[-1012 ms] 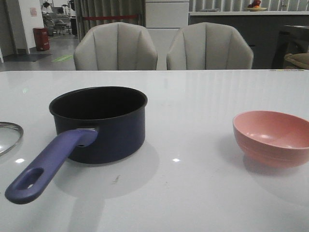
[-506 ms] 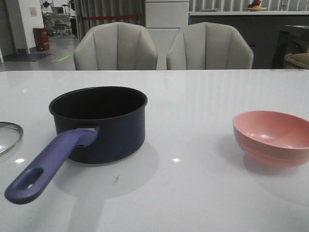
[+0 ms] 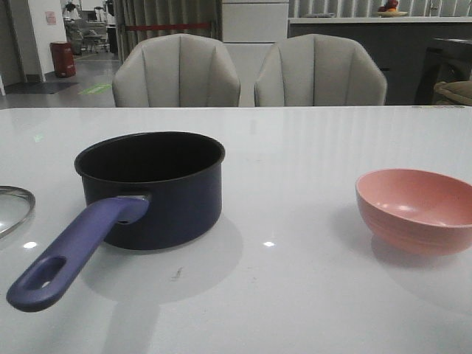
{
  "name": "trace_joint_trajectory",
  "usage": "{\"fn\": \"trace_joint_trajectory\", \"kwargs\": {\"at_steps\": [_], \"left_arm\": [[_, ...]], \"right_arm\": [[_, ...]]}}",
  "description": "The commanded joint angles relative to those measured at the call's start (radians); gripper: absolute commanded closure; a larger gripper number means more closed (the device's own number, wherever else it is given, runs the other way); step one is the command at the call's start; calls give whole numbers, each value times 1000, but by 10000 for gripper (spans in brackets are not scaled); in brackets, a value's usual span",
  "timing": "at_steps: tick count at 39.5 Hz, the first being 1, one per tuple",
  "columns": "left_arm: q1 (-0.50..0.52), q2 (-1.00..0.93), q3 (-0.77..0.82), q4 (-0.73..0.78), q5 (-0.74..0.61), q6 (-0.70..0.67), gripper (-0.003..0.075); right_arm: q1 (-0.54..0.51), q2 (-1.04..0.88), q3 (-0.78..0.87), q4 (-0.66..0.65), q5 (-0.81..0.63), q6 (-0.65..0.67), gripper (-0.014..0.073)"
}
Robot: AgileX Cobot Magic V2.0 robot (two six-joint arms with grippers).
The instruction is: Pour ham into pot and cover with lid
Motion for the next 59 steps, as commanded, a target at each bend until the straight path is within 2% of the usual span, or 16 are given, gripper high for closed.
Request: {"fn": "trace_joint_trajectory", "kwargs": {"at_steps": [1,7,11,19,32,35,38,44,48,54,59], "left_arm": [[4,-25,-42,-2,-16,-17,29],[4,0,-77,-2,-16,-21,29],[10,18,-94,-6,-18,-73,29],[13,66,-114,-9,27,-74,29],[13,77,-114,-25,1,-74,34],[13,80,-114,-25,1,-74,83],[13,82,-114,-25,-1,-74,166],[13,82,-116,-25,-3,-74,384],[13,82,-116,-25,-4,-74,486],[13,82,-116,-25,-4,-74,570],[13,82,-120,-25,-1,-74,586]], "right_arm": [[1,9,-28,6,-67,-10,451],[1,9,-28,6,-67,-10,451],[1,9,-28,6,-67,-10,451],[1,9,-28,6,-67,-10,451],[1,9,-28,6,-67,-10,451],[1,9,-28,6,-67,-10,451],[1,9,-28,6,-67,-10,451],[1,9,-28,6,-67,-10,451],[1,9,-28,6,-67,-10,451],[1,9,-28,6,-67,-10,451],[1,9,-28,6,-67,-10,451]]}}
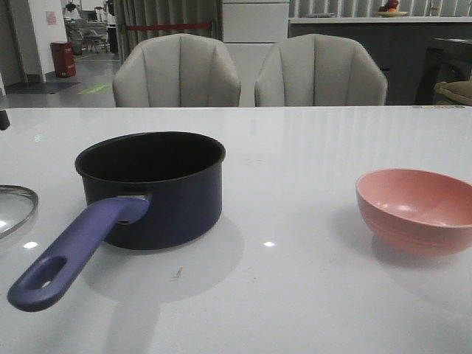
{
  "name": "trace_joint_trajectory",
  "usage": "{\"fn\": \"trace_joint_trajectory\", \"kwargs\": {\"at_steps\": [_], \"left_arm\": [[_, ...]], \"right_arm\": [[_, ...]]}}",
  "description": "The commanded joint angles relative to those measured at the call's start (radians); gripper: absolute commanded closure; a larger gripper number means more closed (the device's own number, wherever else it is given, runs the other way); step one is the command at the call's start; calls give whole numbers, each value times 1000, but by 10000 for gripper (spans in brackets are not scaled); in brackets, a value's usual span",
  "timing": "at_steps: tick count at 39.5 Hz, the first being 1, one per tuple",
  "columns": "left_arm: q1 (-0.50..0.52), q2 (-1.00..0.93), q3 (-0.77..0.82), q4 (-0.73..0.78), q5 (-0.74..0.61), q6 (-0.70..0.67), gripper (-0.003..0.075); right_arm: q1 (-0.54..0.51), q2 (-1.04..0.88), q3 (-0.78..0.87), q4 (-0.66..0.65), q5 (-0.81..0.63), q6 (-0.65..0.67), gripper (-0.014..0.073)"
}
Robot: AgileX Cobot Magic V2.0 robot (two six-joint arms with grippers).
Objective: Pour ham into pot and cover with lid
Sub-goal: 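Grasp the glass lid knob with the left gripper and lift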
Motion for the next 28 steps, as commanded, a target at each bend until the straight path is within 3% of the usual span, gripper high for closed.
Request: {"fn": "trace_joint_trajectory", "kwargs": {"at_steps": [1,28], "left_arm": [[2,-47,-37,-14,-2,-8,586],[2,-51,-116,-10,94,13,586]], "right_arm": [[1,9,-28,6,-67,-10,451],[1,9,-28,6,-67,-10,451]]}}
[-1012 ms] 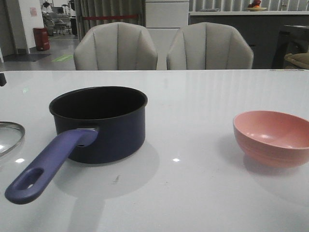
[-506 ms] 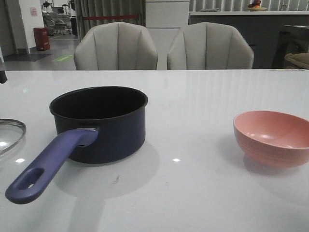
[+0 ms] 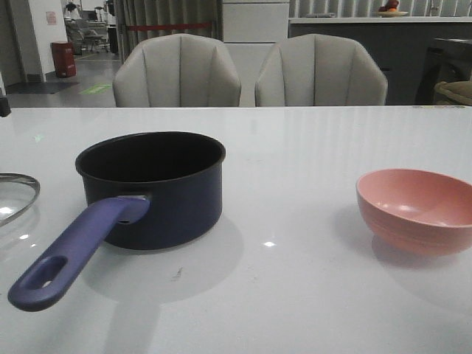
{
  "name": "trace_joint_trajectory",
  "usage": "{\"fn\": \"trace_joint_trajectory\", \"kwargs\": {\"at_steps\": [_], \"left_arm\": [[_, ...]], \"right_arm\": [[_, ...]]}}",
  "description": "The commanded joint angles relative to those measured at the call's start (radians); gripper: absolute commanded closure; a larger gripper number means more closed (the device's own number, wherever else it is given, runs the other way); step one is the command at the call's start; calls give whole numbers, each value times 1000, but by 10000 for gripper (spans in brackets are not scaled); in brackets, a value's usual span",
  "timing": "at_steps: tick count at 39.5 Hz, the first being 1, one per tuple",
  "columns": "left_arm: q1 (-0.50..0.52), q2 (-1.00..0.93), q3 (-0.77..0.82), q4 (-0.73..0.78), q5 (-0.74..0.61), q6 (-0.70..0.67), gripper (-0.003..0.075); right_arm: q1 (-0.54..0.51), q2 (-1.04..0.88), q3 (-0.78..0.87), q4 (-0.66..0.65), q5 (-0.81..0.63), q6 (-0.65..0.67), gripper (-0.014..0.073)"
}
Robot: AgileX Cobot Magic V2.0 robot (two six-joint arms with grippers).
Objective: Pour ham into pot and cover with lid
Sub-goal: 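Grasp the glass lid knob with the left gripper and lift, then carry the glass lid over the pot and lower it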
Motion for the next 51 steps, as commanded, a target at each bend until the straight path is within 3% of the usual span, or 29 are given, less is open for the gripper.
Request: {"fn": "trace_joint_trajectory", "kwargs": {"at_steps": [1,16,35,51], "left_arm": [[2,-62,-51,-10,25,23,586],[-40,-122,-183,-8,98,77,586],[-316,-173,-291,34,124,83,586],[-518,-160,-301,36,124,205,586]], "right_arm": [[1,9,-28,6,-67,-10,451],[1,9,-28,6,-67,-10,451],[1,9,-28,6,-67,-10,451],[1,9,-28,6,-67,-10,451]]}}
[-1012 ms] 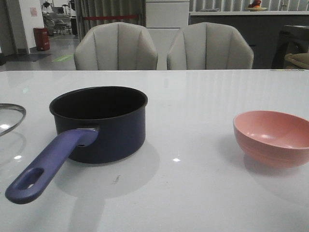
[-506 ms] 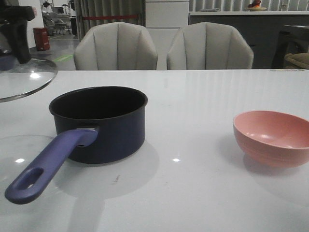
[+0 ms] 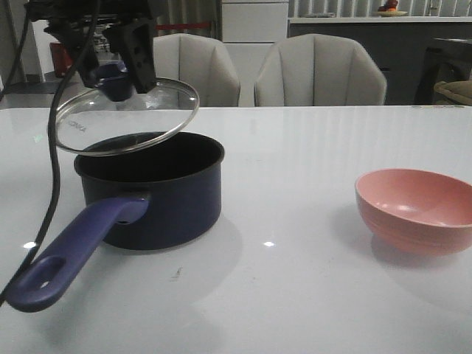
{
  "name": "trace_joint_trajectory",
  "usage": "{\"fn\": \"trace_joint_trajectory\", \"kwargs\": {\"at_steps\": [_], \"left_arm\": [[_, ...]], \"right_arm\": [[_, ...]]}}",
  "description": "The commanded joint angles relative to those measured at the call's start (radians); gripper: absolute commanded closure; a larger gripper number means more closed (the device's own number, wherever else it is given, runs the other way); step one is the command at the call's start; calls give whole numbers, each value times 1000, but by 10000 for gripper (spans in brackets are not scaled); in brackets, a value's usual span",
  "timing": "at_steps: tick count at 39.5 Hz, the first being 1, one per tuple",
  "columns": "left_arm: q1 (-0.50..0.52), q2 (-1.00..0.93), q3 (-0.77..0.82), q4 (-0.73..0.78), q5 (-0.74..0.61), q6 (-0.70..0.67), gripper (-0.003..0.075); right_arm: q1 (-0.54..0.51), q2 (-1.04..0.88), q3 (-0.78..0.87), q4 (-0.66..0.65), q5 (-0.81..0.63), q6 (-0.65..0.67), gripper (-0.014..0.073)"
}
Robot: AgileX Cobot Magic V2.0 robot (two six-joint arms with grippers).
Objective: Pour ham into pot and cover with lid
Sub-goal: 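Carry the glass lid over the pot and lower it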
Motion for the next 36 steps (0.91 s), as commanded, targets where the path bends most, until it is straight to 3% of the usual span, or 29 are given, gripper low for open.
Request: {"fn": "trace_joint_trajectory", "kwargs": {"at_steps": [1,36], "left_arm": [[-24,-50,-39,0,18,13,586],[-41,24,-39,-49,18,13,586]], "right_arm": [[1,9,-28,6,-67,-10,451],[1,9,-28,6,-67,-10,451]]}}
